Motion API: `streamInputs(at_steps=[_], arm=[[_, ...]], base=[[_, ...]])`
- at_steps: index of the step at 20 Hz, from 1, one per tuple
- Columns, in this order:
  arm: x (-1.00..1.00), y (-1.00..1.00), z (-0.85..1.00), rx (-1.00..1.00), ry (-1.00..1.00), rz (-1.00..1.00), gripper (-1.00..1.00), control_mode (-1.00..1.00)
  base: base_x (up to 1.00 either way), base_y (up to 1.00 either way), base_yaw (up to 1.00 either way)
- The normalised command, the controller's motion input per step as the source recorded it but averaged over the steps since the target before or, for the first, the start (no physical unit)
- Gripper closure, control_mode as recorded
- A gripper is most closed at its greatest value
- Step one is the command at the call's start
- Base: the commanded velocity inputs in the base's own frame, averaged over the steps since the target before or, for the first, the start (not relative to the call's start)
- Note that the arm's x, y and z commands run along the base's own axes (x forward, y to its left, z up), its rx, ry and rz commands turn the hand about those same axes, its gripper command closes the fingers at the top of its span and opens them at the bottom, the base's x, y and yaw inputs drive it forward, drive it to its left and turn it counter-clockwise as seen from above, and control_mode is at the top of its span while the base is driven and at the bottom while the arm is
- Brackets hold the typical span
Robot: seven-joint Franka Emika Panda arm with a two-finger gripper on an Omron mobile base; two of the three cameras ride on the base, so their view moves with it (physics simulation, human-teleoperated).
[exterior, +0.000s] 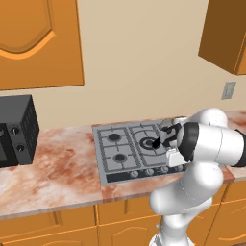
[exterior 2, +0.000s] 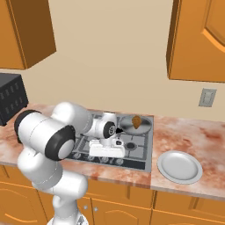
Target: Pick the croissant and place it on the pan. Then turn on the stove to warm the croissant.
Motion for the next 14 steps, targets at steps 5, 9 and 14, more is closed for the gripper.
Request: streamInputs(at_steps=[5, 9, 14], arm=[[0.11, 0.03, -0.05, 0.00, 0.00, 0.00, 1.00, -1.00], [0.04, 0.21, 0.00, 0.00, -0.01, 0.00, 1.00, -1.00], [0.17, 0.20, 0.00, 0.00, -0.04, 0.03, 1.00, -1.00]], base=[[0.00, 0.00, 0.00], [0.00, 0.00, 0.00], [0.00, 0.00, 0.00]])
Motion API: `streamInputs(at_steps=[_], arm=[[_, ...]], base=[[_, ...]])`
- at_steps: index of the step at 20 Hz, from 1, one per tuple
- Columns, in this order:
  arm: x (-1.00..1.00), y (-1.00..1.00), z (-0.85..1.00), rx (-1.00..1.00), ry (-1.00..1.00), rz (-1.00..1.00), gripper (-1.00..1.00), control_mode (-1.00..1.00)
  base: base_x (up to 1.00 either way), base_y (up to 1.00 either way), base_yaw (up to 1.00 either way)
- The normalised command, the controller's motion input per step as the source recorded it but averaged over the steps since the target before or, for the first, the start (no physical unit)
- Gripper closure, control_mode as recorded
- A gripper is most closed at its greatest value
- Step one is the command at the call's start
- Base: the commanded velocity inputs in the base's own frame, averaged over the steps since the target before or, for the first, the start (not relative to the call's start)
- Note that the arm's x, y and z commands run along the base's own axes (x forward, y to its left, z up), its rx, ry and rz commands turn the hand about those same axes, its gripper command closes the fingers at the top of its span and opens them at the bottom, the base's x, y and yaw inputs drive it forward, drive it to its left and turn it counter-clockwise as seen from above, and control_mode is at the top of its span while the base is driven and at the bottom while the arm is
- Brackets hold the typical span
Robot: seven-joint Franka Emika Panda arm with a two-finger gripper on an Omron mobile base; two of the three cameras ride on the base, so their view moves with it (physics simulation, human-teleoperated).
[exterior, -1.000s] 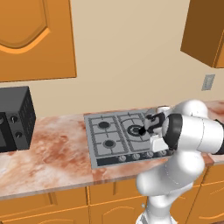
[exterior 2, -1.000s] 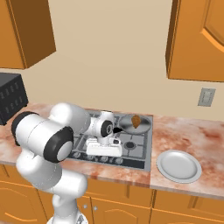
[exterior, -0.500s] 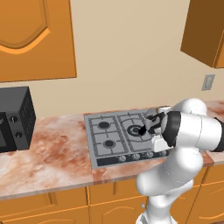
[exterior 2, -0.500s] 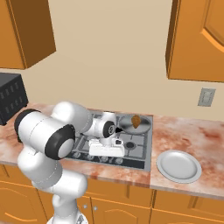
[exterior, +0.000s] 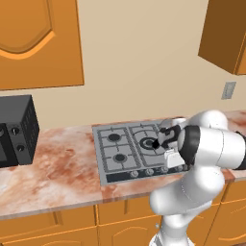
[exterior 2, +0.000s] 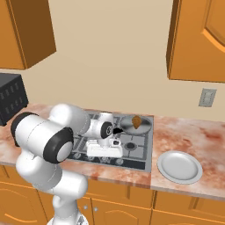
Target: Pick the croissant and place it on the pan. Then turn on the stove to warm the croissant.
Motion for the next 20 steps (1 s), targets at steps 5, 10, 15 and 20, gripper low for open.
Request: streamInputs(at_steps=[5, 10, 15, 20], arm=[[0.34, 0.01, 0.00, 0.00, 0.00, 0.21, 1.00, -1.00], [0.43, 0.00, -0.02, 0.00, 0.00, 0.32, 1.00, -1.00], [0.45, 0.00, -0.12, 0.00, -0.01, 0.37, 1.00, -1.00], [0.50, 0.00, -0.17, 0.00, -0.02, 0.33, 1.00, -1.00]], base=[[0.00, 0.00, 0.00], [0.00, 0.00, 0.00], [0.00, 0.00, 0.00], [0.00, 0.00, 0.00]])
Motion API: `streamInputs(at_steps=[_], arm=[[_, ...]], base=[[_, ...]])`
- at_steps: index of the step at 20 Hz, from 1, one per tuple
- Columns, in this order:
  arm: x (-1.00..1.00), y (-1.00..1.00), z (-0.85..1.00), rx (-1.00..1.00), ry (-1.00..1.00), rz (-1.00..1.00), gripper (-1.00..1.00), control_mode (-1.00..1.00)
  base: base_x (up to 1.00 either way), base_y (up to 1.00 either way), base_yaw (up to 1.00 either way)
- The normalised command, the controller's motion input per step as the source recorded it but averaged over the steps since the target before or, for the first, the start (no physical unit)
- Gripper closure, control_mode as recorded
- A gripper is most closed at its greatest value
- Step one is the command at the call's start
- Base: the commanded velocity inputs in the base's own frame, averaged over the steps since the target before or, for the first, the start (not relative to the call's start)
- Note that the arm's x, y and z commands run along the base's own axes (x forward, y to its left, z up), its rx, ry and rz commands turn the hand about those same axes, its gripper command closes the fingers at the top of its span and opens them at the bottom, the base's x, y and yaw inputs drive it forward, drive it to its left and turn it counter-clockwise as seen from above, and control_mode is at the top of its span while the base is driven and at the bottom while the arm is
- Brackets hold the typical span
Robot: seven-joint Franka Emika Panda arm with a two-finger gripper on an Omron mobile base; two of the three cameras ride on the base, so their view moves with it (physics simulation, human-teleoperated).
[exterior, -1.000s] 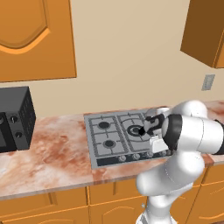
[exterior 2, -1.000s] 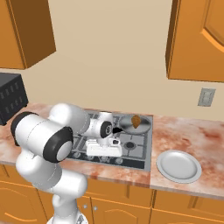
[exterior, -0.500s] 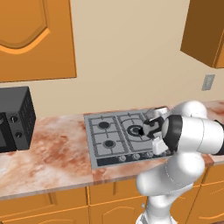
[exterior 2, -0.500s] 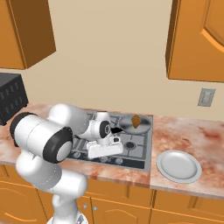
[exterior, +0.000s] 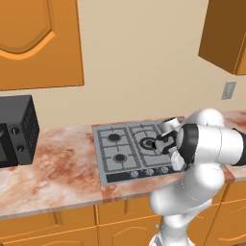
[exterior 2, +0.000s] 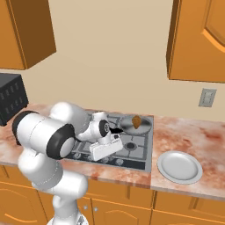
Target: Pick the croissant and place it on the pan. Then turn on the stove to warm the croissant.
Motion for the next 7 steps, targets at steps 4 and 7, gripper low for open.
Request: streamInputs(at_steps=[4, 7], arm=[[0.62, 0.00, -0.19, 0.00, -0.02, 0.18, 1.00, -1.00], [0.80, 0.00, -0.38, 0.00, -0.09, 0.05, 1.00, -1.00]], base=[[0.00, 0.00, 0.00], [0.00, 0.00, 0.00]])
